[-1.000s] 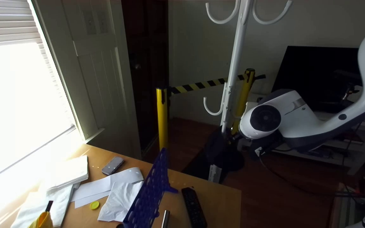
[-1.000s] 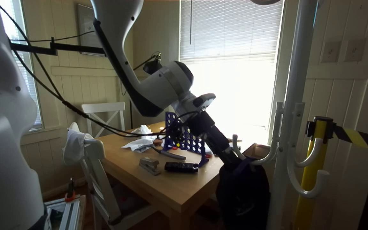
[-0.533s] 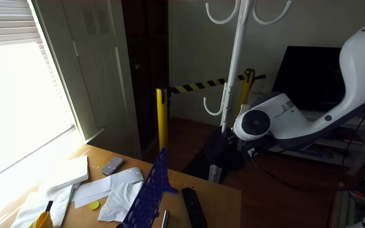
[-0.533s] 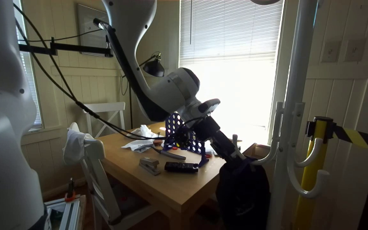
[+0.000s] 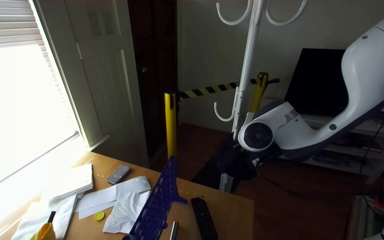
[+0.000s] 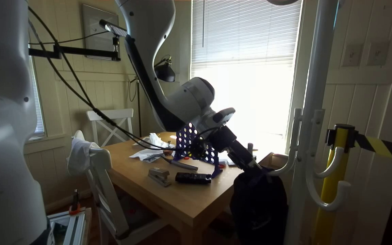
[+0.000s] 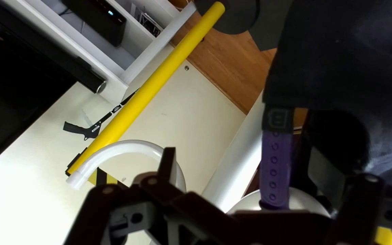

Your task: Put the black cap on the table.

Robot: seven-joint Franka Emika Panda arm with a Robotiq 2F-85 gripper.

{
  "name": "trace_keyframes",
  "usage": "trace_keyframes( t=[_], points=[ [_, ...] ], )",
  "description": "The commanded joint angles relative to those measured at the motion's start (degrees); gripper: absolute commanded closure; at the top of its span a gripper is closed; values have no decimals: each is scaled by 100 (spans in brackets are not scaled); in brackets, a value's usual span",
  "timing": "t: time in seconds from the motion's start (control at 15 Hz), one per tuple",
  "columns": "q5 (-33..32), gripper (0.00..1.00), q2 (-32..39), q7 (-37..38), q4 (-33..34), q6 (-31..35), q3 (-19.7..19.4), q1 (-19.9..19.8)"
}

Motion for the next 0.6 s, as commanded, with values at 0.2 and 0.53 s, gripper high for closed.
trace_keyframes(
  t=[0.2,0.53],
  points=[
    [-225,5,395,436,295,-521,-50,229],
    [-234,22,462,525,357,-760,-38,273]
  ],
)
